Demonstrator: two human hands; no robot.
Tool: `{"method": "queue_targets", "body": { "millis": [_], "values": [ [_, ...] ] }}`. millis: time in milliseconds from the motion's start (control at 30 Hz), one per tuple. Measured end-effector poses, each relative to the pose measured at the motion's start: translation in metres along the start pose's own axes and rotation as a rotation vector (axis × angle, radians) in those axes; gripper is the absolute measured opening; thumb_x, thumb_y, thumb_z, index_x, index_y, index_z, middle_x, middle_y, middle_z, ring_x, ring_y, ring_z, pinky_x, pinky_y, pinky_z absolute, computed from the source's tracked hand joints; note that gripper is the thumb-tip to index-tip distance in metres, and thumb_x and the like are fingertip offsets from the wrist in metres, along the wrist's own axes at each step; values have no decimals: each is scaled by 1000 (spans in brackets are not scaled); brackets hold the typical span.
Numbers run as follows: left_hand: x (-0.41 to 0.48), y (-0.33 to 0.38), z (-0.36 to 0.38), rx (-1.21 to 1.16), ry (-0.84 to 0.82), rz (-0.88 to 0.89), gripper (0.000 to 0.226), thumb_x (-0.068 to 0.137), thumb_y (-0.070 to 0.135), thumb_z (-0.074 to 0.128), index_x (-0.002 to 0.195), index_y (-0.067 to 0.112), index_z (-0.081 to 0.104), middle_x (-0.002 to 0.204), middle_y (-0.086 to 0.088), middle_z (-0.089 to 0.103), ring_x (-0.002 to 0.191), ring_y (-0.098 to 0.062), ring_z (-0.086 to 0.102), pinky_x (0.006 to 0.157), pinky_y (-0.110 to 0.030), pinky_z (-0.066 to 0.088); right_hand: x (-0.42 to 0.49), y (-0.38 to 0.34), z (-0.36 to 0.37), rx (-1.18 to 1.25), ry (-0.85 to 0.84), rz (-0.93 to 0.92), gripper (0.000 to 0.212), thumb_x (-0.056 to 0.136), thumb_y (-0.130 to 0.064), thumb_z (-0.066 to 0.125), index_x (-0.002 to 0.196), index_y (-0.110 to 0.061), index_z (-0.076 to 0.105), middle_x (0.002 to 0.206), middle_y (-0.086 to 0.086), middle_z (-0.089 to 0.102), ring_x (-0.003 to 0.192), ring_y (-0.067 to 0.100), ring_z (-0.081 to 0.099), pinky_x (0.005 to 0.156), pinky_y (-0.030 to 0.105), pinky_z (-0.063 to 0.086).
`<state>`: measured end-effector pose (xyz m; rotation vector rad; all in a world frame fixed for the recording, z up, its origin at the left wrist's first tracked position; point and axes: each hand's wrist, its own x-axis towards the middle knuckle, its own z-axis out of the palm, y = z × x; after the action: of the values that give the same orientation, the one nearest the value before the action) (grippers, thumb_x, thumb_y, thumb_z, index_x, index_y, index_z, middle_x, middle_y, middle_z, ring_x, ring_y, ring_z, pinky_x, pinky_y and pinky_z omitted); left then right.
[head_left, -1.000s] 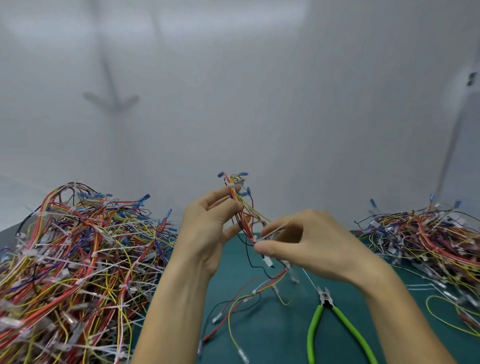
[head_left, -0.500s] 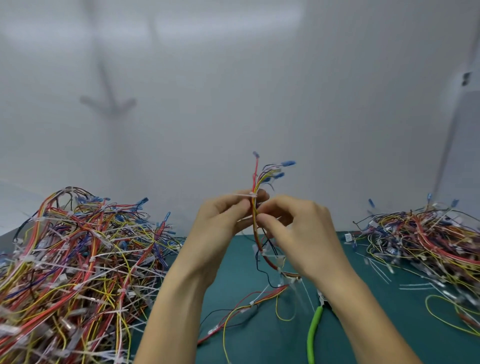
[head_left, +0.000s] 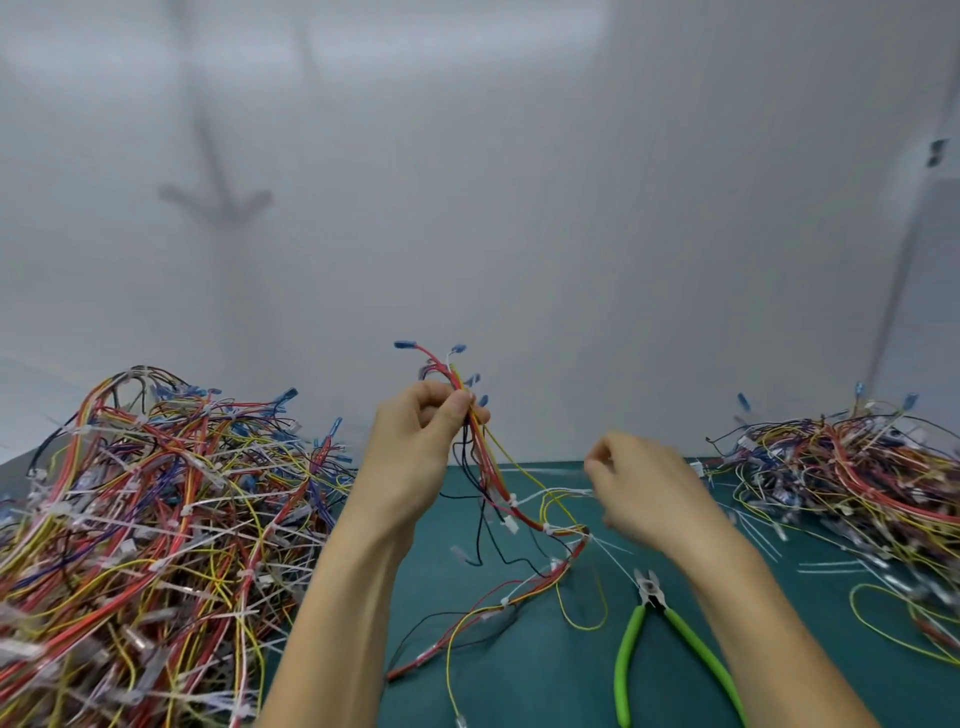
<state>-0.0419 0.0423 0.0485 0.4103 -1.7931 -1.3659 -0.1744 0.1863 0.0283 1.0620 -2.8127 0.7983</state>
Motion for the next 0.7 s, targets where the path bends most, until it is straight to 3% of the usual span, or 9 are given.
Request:
{"method": "queue_targets", "body": {
  "millis": [67,133,267,333,367,467,633,700],
  "values": [
    [1,-4,2,71,30,0,16,100,16,53,91,6,60,78,2,74,83,-10,70,86,-34,52,1,11,10,-376,-203,66,23,101,-31,42,112,-17,56,126,9,62,115,32,60,80,34,39],
    [2,-6,4,136,40,0,21,100,19,52,94,0,56,81,-3,72,88,-23,70,88,-40,53,-1,18,18,-545,-377,123,34,99,-41,45,125,-20,56,135,5,58,124,29,56,85,35,38],
    [2,-10,5,263,36,54,18,99,23,53,92,6,54,76,5,67,66,-4,59,60,-12,43,-1,32,27,-621,-518,218,45,92,-55,54,125,-26,59,135,0,59,124,24,56,92,34,43],
    [2,-9,5,265,27,67,19,99,21,53,93,4,54,74,4,66,58,3,57,58,-11,44,0,36,29,-639,-542,223,50,85,-57,63,125,-26,58,132,-2,60,122,24,57,92,34,44],
    [2,-9,6,236,18,63,20,100,20,52,94,2,53,74,1,66,60,1,60,64,-16,50,1,37,30,-640,-544,224,52,83,-57,66,124,-26,58,131,-2,60,122,24,57,91,34,45],
    [1,-6,6,176,-15,52,19,100,19,51,95,0,50,79,-4,68,69,-12,69,78,-40,56,2,38,34,-627,-534,230,49,85,-46,66,127,-23,55,130,-2,60,120,23,58,83,32,42],
    [-1,-4,10,215,-37,74,19,100,18,51,96,0,52,77,0,67,58,2,61,62,-16,51,5,39,48,-592,-426,195,53,91,-20,53,138,-7,31,132,8,59,121,30,58,84,35,42],
    [-1,-4,11,236,-33,61,19,100,19,50,95,2,52,76,2,65,55,3,58,60,-18,50,5,37,52,-543,-369,146,53,92,-23,55,136,-7,31,129,9,60,117,31,60,80,36,41]
  ]
}}
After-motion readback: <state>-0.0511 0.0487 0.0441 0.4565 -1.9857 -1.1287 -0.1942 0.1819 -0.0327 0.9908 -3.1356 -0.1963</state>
